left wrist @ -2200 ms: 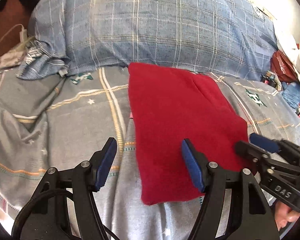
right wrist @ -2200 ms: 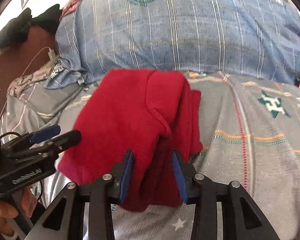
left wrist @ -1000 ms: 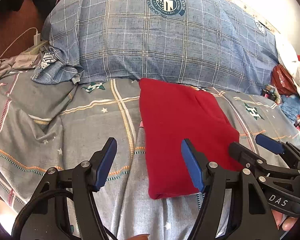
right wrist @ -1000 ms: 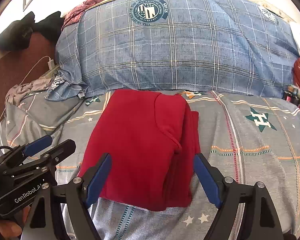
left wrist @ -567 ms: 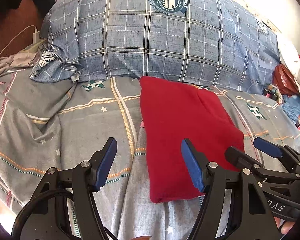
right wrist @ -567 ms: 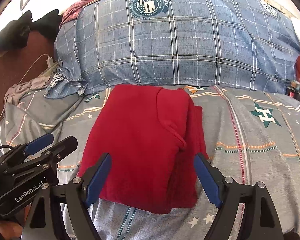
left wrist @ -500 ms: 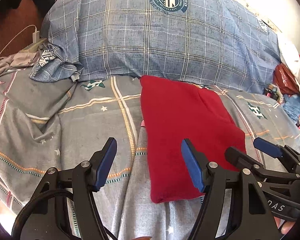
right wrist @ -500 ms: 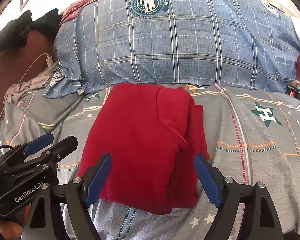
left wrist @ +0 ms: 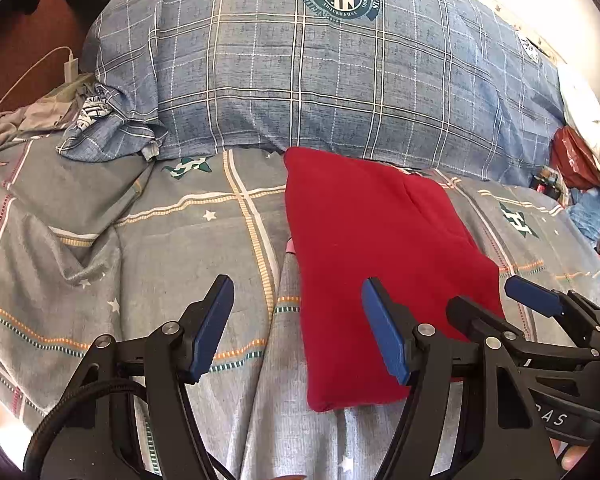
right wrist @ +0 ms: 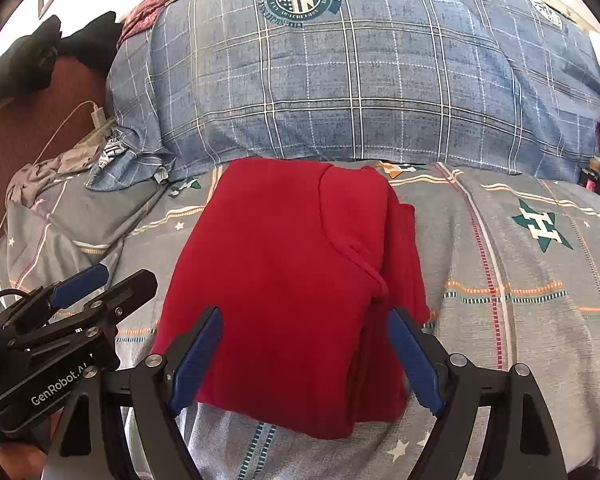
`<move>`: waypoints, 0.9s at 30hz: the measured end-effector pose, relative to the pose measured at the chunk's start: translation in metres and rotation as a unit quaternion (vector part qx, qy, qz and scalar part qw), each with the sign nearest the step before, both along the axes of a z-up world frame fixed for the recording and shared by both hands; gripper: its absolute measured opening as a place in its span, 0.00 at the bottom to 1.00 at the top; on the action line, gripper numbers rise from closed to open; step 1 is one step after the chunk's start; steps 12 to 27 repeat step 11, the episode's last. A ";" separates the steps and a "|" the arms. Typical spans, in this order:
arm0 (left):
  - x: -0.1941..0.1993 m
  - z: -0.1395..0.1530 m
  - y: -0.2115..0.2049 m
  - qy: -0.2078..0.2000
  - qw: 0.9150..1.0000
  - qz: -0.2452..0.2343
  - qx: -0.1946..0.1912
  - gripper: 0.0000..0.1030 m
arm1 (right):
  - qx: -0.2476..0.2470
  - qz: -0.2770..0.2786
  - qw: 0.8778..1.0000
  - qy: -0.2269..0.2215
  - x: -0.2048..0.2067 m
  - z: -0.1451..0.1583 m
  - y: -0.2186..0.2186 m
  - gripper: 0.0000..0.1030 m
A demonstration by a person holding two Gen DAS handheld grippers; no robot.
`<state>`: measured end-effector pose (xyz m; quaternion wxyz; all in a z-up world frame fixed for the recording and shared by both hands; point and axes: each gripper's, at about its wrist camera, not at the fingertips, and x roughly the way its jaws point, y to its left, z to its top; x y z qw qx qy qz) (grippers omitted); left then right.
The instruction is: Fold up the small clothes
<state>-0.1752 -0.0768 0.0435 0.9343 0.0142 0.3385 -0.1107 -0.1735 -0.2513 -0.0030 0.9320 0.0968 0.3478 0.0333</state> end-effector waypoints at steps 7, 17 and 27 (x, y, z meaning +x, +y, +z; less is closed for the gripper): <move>0.001 0.001 0.002 -0.012 1.000 -0.001 -0.002 0.65 | 0.001 0.002 1.000 0.000 0.002 0.000 0.001 0.80; 0.006 -0.001 0.004 -0.009 1.000 0.001 0.003 0.65 | -0.001 0.001 1.000 -0.004 0.001 0.001 0.002 0.79; 0.006 -0.001 0.004 -0.009 1.000 0.001 0.003 0.65 | -0.001 0.001 1.000 -0.004 0.001 0.001 0.002 0.79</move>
